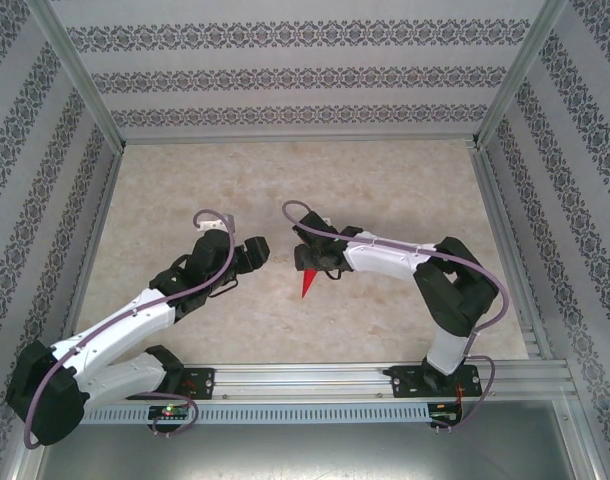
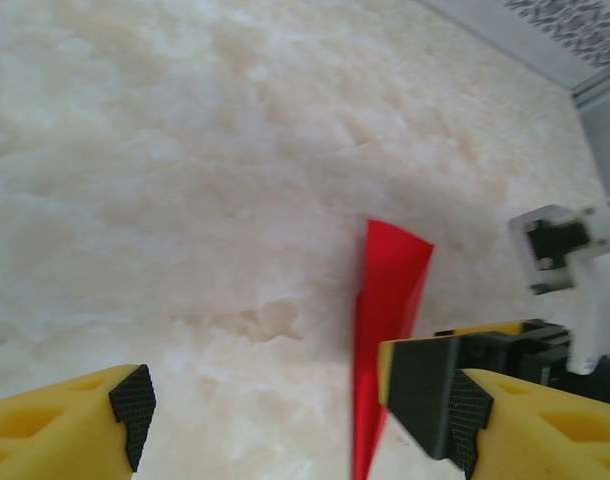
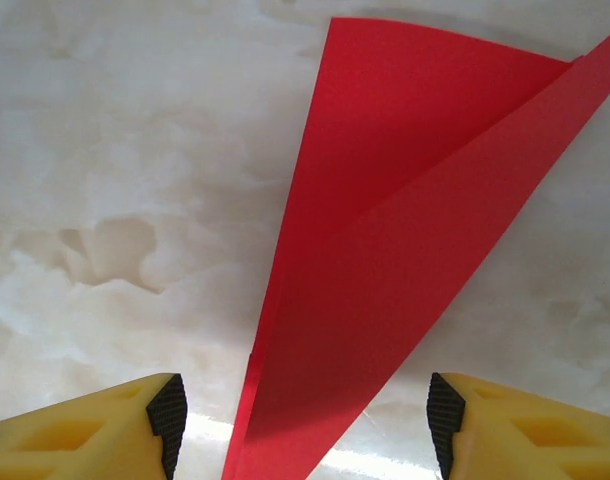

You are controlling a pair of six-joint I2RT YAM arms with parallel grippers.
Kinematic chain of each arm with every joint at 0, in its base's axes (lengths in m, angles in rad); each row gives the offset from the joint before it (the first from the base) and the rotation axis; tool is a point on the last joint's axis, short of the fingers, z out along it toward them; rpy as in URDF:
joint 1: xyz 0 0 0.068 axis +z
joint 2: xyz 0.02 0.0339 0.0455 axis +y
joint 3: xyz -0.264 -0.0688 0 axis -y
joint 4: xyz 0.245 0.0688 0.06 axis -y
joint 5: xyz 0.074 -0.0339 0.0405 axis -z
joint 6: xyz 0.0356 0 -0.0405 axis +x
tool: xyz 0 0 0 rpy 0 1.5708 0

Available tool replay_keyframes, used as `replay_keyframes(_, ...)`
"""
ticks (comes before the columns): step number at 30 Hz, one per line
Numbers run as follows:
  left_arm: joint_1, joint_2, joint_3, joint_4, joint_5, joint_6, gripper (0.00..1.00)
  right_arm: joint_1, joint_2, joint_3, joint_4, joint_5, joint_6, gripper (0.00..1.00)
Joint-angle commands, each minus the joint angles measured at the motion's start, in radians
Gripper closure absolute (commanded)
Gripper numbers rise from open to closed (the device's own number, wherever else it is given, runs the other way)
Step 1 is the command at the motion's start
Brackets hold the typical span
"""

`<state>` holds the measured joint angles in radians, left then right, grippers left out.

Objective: Fold a paper plane with a square sheet of paper (fold left side to right side)
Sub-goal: Pick up the paper plane at the center of the table, then place the paper plane at the center of the table.

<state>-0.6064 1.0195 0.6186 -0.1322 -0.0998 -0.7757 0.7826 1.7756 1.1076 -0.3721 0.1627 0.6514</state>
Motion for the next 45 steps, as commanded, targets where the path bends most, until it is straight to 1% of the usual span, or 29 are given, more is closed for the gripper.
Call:
replay_keyframes(1,0.011,-0.018,-0.016,-0.036,-0.045,-0.027,0.20,0.010,0.018,0.025,-0.067,0.101,0.001,0.39)
replay_keyframes(6,0.011,-0.015,-0.011,-0.038,-0.041,-0.020,0.19,0.007,-0.012,-0.010,-0.083,0.129,-0.006,0.51)
replay_keyframes(11,0.011,-0.010,-0.006,-0.041,-0.037,-0.017,0.19,-0.009,-0.070,-0.052,-0.087,0.120,-0.002,0.62)
replay_keyframes(19,0.011,-0.007,0.000,-0.045,-0.041,-0.012,0.18,-0.060,-0.147,-0.131,-0.019,-0.027,0.024,0.85)
replay_keyframes(22,0.011,-0.004,0.009,-0.051,-0.044,-0.005,0.18,-0.074,-0.177,-0.161,0.038,-0.096,0.027,0.99)
replay_keyframes(27,0.011,-0.007,0.028,-0.072,-0.067,0.009,0.18,-0.090,-0.275,-0.165,0.108,-0.238,-0.014,1.00)
replay_keyframes(33,0.011,-0.020,0.063,-0.123,-0.127,0.024,0.17,-0.096,-0.400,-0.158,0.113,-0.394,-0.038,1.00)
replay_keyframes(36,0.011,-0.032,0.062,-0.122,-0.143,0.024,0.16,-0.137,-0.430,-0.238,0.166,-0.477,-0.001,1.00)
replay_keyframes(39,0.012,-0.031,0.061,-0.122,-0.140,0.020,0.16,-0.194,-0.418,-0.343,0.235,-0.536,0.025,1.00)
replay_keyframes(45,0.013,-0.006,0.071,-0.116,-0.117,0.018,0.15,-0.321,-0.360,-0.460,0.229,-0.520,-0.048,0.99)
